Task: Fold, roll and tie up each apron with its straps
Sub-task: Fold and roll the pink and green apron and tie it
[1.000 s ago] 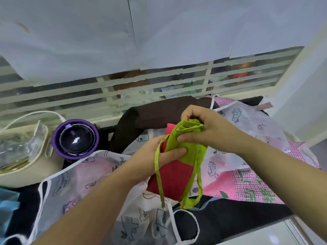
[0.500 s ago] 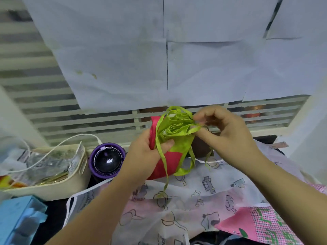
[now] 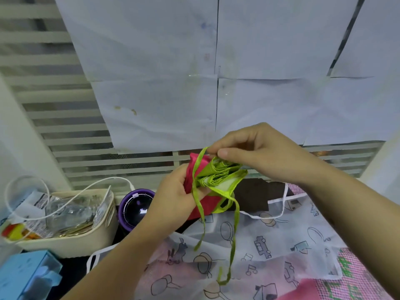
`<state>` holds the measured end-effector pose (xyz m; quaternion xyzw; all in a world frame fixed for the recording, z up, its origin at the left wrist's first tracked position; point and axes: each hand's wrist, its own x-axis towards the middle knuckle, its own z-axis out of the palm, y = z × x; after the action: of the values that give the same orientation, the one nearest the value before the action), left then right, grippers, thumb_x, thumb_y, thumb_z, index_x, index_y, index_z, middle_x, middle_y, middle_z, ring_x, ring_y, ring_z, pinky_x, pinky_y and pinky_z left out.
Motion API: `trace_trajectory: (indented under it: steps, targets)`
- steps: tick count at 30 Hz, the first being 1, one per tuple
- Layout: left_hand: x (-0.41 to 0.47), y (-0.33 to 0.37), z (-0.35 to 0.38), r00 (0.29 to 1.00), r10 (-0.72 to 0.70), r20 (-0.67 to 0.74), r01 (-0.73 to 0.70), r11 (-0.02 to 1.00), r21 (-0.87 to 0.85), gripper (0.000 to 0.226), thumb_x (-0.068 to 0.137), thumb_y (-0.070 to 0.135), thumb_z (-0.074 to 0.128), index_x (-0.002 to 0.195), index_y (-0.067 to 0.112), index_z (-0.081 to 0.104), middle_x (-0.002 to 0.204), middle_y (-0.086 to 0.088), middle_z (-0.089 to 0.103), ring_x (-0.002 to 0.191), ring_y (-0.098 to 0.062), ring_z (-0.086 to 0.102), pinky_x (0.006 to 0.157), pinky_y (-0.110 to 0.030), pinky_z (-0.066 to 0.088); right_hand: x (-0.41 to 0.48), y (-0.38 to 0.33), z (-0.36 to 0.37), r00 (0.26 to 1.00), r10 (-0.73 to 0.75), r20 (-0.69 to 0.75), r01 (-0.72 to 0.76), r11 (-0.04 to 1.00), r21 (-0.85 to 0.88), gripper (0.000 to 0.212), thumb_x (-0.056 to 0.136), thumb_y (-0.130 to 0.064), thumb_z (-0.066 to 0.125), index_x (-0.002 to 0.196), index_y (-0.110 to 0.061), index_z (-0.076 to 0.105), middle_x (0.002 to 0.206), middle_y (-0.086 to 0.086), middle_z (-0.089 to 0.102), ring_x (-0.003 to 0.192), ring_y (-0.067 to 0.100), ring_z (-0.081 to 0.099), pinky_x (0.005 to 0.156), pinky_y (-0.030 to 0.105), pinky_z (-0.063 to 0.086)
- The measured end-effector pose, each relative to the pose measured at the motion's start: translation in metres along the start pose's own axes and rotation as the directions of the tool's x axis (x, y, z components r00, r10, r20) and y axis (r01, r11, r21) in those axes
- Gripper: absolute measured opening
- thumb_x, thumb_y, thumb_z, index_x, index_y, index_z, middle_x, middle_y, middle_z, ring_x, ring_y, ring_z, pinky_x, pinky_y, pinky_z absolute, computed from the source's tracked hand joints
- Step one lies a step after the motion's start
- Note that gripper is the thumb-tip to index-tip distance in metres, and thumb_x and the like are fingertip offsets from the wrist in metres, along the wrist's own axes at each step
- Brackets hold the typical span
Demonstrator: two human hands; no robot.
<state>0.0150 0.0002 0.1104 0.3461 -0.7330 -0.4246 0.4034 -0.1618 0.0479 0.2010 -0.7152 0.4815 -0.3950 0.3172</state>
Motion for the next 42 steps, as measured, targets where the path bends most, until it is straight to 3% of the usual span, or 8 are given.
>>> trace_trajectory:
  steps: [6, 11, 17, 20, 29, 32, 36, 42]
  targets:
    - [-0.003, 0.017, 0.0, 0.995, 0.105, 0.006, -0.104, 0.983, 0.153, 0.04, 0.077, 0.036, 0.075, 0.108, 0.045, 0.052, 0.098, 0.031, 0.064, 0.091, 0.01, 0.061, 0.073, -0.007, 0.045, 0.011, -0.019, 0.002, 0.985, 0.028, 0.169, 0.013, 0.971, -0.237, 0.012, 0.091, -0.019, 0.063, 0.089, -0.019, 0.075, 0.09, -0.006, 0.075, 0.088, 0.011, 0.069, 0.085, 0.027, 0.053]
    - [-0.012, 0.027, 0.004, 0.994, 0.104, -0.037, -0.099, 0.989, 0.113, 0.086, 0.066, 0.053, 0.064, 0.118, 0.078, 0.0, 0.098, 0.045, 0.058, 0.094, 0.016, 0.058, 0.078, 0.001, 0.039, 0.016, -0.031, 0.0, 0.968, 0.074, 0.241, 0.064, 0.852, -0.52, 0.023, 0.095, -0.028, 0.056, 0.087, -0.017, 0.074, 0.079, 0.001, 0.071, 0.068, 0.013, 0.06, 0.066, 0.025, 0.046]
    - [-0.008, 0.021, 0.006, 0.968, 0.22, -0.124, -0.216, 0.975, 0.043, 0.069, 0.071, 0.04, 0.077, 0.107, 0.077, 0.031, 0.097, 0.021, 0.068, 0.094, 0.001, 0.065, 0.083, -0.013, 0.046, 0.014, -0.021, 0.014, 0.912, -0.259, 0.32, 0.408, 0.468, -0.784, 0.043, 0.097, -0.034, 0.03, 0.072, -0.016, 0.059, 0.069, -0.008, 0.055, 0.07, 0.014, 0.037, 0.077, 0.03, 0.034]
    - [-0.003, 0.021, 0.004, 0.961, 0.224, -0.163, -0.231, 0.973, -0.025, 0.06, 0.072, 0.038, 0.078, 0.11, 0.064, 0.041, 0.098, 0.011, 0.071, 0.09, -0.004, 0.067, 0.079, -0.014, 0.048, 0.013, -0.013, 0.015, 0.9, -0.34, 0.272, 0.405, 0.428, -0.808, 0.043, 0.096, -0.037, 0.027, 0.08, -0.015, 0.061, 0.083, -0.005, 0.051, 0.079, 0.015, 0.035, 0.081, 0.033, 0.036]
    - [-0.003, 0.024, 0.005, 0.974, 0.154, -0.169, -0.16, 0.987, -0.021, 0.023, 0.074, 0.035, 0.068, 0.094, 0.044, 0.062, 0.09, 0.018, 0.069, 0.087, -0.001, 0.065, 0.075, -0.016, 0.049, 0.013, -0.02, -0.002, 0.977, -0.209, -0.036, 0.199, 0.961, -0.19, 0.018, 0.089, -0.028, 0.046, 0.077, -0.026, 0.06, 0.094, -0.005, 0.052, 0.094, 0.004, 0.051, 0.086, 0.014, 0.035]
    - [0.001, 0.021, 0.002, 0.965, 0.125, -0.231, -0.144, 0.987, -0.069, 0.024, 0.073, 0.033, 0.068, 0.087, 0.052, 0.062, 0.088, 0.017, 0.07, 0.086, -0.004, 0.066, 0.08, -0.029, 0.053, -0.01, -0.012, -0.004, 0.893, -0.308, -0.327, 0.287, 0.951, -0.114, 0.015, 0.08, -0.035, 0.06, 0.084, -0.021, 0.055, 0.086, -0.006, 0.055, 0.081, 0.005, 0.053, 0.077, 0.014, 0.039]
    - [0.004, 0.018, 0.0, 0.954, 0.124, -0.273, -0.155, 0.983, -0.096, 0.036, 0.079, 0.015, 0.071, 0.087, 0.049, 0.063, 0.087, 0.015, 0.071, 0.084, -0.005, 0.067, 0.077, -0.027, 0.052, -0.039, 0.022, 0.027, 0.876, -0.415, -0.246, 0.249, 0.826, -0.506, 0.034, 0.072, -0.048, 0.067, 0.094, -0.033, 0.046, 0.088, -0.014, 0.05, 0.085, 0.003, 0.05, 0.076, 0.014, 0.04]
    - [0.004, 0.018, 0.008, 0.969, 0.106, -0.223, -0.121, 0.991, -0.057, 0.035, 0.084, 0.013, 0.07, 0.092, 0.045, 0.058, 0.091, 0.017, 0.069, 0.088, -0.003, 0.066, 0.079, -0.029, 0.051, -0.026, 0.018, 0.018, 0.897, -0.25, -0.365, 0.13, 0.937, -0.324, 0.022, 0.078, -0.022, 0.07, 0.075, -0.039, 0.058, 0.068, -0.011, 0.064, 0.073, 0.001, 0.062, 0.069, 0.008, 0.044]
